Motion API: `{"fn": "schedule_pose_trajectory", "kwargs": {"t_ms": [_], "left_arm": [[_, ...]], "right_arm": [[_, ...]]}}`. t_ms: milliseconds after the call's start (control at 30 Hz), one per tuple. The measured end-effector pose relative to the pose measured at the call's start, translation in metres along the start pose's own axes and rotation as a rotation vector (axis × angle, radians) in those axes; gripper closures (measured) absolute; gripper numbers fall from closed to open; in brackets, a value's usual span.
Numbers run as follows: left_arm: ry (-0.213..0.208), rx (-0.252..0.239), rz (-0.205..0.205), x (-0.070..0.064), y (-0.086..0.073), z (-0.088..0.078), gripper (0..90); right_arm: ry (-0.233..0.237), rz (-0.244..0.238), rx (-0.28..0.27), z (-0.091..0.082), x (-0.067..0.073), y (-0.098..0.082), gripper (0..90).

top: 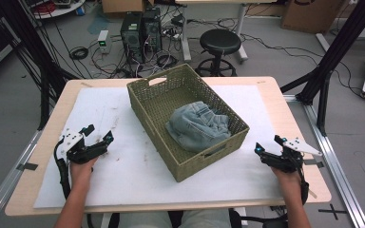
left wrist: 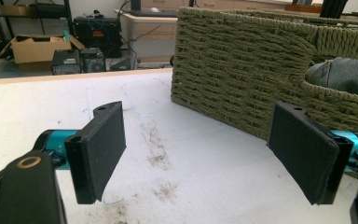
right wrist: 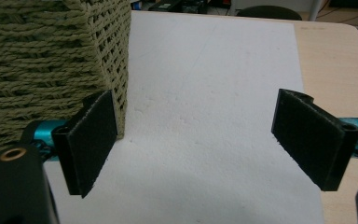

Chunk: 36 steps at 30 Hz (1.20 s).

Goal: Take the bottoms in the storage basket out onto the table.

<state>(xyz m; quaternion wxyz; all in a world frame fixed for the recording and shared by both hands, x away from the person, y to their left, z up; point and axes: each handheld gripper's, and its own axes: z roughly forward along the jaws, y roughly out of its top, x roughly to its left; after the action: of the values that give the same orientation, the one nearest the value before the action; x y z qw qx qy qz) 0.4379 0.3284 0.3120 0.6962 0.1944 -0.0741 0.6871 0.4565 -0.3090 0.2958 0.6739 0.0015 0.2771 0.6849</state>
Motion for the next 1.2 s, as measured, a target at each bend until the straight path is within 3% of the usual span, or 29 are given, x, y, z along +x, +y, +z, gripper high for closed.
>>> {"fn": "schedule_pose_trajectory", "kwargs": {"t_ms": [567,667,767,867,1067,1100,1133,1200], "left_arm": [[-0.005,-0.003,-0.002,0.0,0.0,0.0,19.1],[-0.008,-0.002,0.003,0.0,0.0,0.0,19.1],[-0.009,-0.002,0.004,-0.001,0.0,0.0,19.1],[-0.008,-0.001,0.008,-0.001,0.0,0.0,19.0],[-0.006,0.003,0.0,0.0,0.0,0.0,19.0],[-0.006,0.003,0.0,0.0,0.0,0.0,19.0],[-0.007,0.0,-0.005,0.001,0.0,0.001,19.0],[-0.009,0.001,-0.007,0.001,0.0,0.0,19.0]], "right_arm": [[0.012,0.013,0.007,0.0,-0.003,0.001,14.3],[0.023,0.038,0.002,-0.005,-0.005,0.005,14.3],[0.051,0.055,-0.044,-0.016,-0.003,0.018,14.3],[0.115,0.045,-0.048,-0.025,0.003,0.036,14.3],[0.237,-0.048,0.021,-0.035,0.032,0.083,14.3],[0.237,-0.048,0.021,-0.035,0.032,0.083,14.3],[0.282,-0.08,0.042,-0.034,0.043,0.102,14.3],[0.315,-0.119,0.054,-0.031,0.054,0.121,14.3]]}}
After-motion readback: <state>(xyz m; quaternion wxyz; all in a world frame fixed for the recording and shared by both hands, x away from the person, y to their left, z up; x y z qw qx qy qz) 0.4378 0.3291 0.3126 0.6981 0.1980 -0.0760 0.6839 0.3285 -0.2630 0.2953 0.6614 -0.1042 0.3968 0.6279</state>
